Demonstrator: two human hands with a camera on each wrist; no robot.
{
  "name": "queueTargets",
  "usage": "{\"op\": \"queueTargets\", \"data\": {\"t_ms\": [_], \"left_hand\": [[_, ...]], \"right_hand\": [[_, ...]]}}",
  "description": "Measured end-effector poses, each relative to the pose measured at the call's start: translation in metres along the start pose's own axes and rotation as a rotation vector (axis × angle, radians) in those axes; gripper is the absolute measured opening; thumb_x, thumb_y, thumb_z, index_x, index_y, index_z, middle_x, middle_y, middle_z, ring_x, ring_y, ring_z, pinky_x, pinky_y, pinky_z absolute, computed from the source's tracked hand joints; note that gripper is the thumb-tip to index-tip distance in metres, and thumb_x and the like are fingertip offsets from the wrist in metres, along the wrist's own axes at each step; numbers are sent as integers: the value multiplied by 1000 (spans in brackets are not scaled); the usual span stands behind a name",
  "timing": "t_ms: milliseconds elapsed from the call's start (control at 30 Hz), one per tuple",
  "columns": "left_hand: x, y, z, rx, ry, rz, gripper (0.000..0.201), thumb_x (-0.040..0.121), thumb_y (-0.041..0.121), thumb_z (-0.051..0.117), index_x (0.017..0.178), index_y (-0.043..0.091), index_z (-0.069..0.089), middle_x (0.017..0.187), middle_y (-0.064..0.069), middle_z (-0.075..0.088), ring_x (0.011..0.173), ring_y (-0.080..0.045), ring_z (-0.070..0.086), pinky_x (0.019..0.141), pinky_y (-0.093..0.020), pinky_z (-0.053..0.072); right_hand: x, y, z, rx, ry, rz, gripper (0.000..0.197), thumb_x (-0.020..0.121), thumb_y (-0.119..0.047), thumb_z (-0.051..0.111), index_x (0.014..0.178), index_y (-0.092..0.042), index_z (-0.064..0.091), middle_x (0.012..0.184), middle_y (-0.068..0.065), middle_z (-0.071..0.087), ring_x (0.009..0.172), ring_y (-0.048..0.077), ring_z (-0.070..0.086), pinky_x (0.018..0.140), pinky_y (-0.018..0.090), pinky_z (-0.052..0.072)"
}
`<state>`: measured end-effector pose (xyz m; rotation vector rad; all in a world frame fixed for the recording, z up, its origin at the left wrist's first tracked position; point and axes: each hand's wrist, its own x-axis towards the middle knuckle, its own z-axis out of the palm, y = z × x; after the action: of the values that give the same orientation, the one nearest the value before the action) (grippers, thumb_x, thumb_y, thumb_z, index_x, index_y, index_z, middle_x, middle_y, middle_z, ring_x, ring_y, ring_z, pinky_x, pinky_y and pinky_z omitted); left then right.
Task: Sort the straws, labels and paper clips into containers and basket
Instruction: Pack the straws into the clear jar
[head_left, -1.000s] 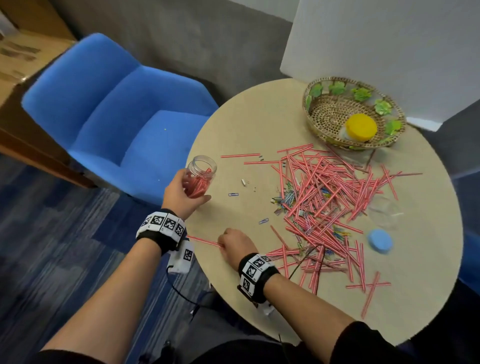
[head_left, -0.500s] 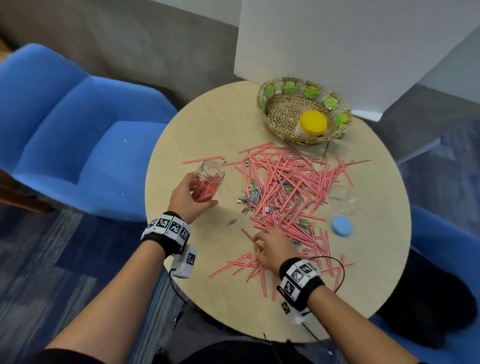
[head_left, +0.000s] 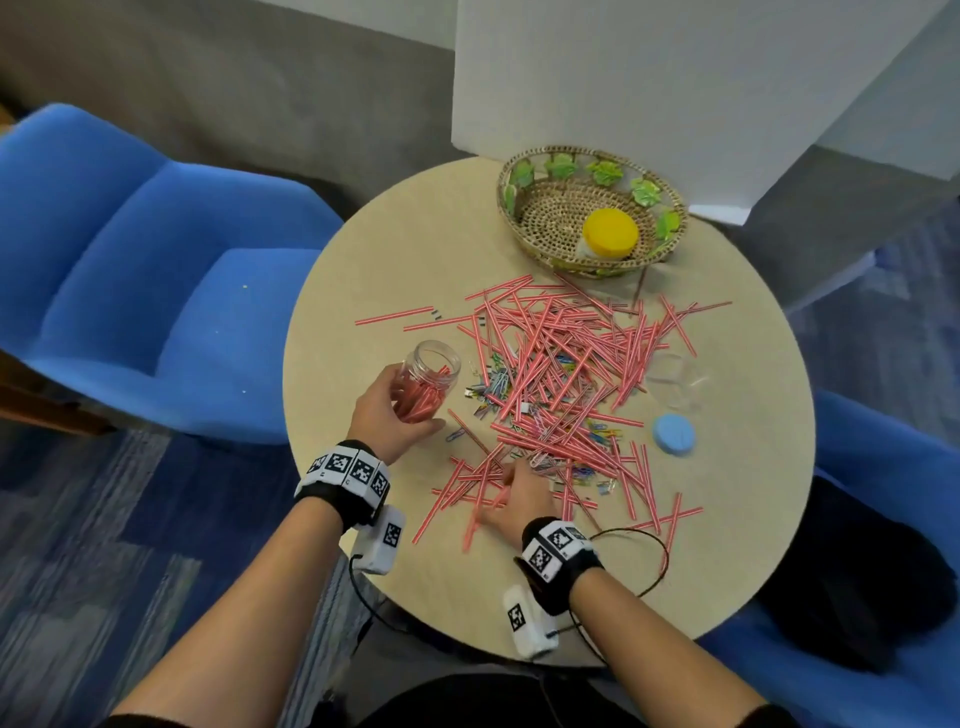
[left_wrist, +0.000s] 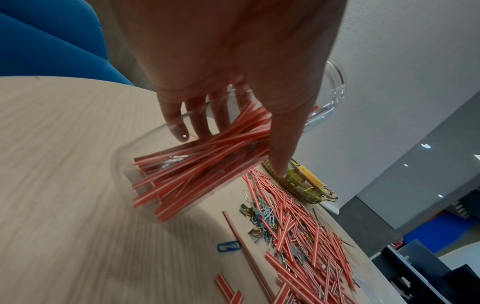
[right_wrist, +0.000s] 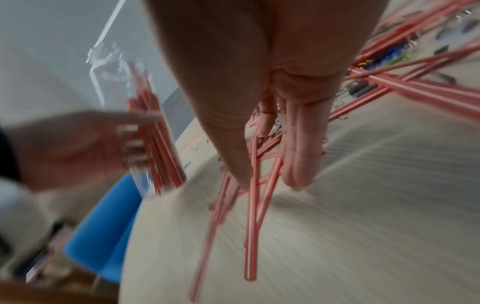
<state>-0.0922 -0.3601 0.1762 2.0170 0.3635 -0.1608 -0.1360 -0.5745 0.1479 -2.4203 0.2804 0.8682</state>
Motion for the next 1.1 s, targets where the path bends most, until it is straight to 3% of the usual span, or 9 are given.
{"op": "queueTargets", "data": {"t_ms": [100, 233, 333, 433, 533, 667, 867, 967, 1100], "left_hand": [[0, -2, -4, -5, 10, -3, 77, 64, 18, 93, 129, 13, 52, 115, -8, 63, 101, -20, 59, 84, -26, 44], [-1, -3, -9, -19, 21, -11, 76, 66, 17, 92, 130, 13, 51, 115, -6, 62, 101, -19, 58, 80, -19, 44], [-3, -4, -11, -15, 21, -14, 74, 67, 16, 91, 130, 11, 51, 115, -5, 59, 98, -18, 56, 71, -9, 39], [-5, -8, -13, -15, 20, -20, 75, 67, 16, 91, 130, 11, 51, 115, -5, 59, 99, -18, 57, 72, -10, 39], [-7, -12, -16, -11, 27, -30, 76, 66, 17, 92, 129, 11, 51, 115, -6, 60, 99, -20, 57, 77, -18, 42], [-8, -15, -17, -12, 35, -29, 76, 65, 16, 93, 128, 11, 52, 114, -7, 61, 100, -20, 58, 73, -11, 41], [-6, -13, -17, -5, 31, -26, 76, 63, 19, 94, 127, 12, 53, 115, -7, 63, 103, -22, 60, 84, -26, 46], [-3, -10, -15, 6, 20, -22, 76, 63, 19, 94, 126, 12, 53, 113, -6, 62, 101, -20, 61, 78, -18, 45], [1, -3, -13, 11, 8, -15, 76, 65, 16, 93, 129, 11, 52, 113, -5, 60, 99, -18, 58, 72, -9, 40]], "right_hand": [[2, 2, -12, -45, 41, -71, 51, 72, -18, 84, 111, -21, 52, 104, -4, 59, 94, 15, 61, 84, 31, 54], [8, 2, -24, -471, 135, -350, 82, 73, -14, 81, 143, -19, 39, 146, 4, 35, 135, 24, 37, 113, 36, 37], [16, -6, -17, -698, 71, -577, 81, 77, -10, 73, 148, -15, 34, 153, 8, 32, 141, 28, 29, 118, 42, 27], [22, -16, -11, -812, 57, -675, 53, 80, -6, 65, 131, -10, 53, 128, 9, 53, 119, 28, 47, 108, 41, 39], [27, -28, -11, -859, 51, -695, 34, 83, 1, 59, 116, -6, 59, 106, 10, 57, 100, 28, 52, 94, 42, 46], [35, -42, -8, -951, 42, -729, 31, 94, 1, 48, 124, -4, 53, 108, 15, 60, 101, 34, 57, 86, 44, 45], [44, -44, -8, -789, 63, -615, 34, 97, -6, 45, 130, -10, 39, 106, 12, 64, 97, 33, 61, 82, 41, 44], [47, -40, -17, -684, 39, -572, 30, 95, -5, 44, 124, -10, 40, 101, 12, 62, 93, 33, 61, 73, 38, 42], [52, -39, -35, -418, 13, -419, 31, 94, -3, 46, 119, -19, 37, 83, 0, 60, 70, 23, 61, 58, 32, 48]]}}
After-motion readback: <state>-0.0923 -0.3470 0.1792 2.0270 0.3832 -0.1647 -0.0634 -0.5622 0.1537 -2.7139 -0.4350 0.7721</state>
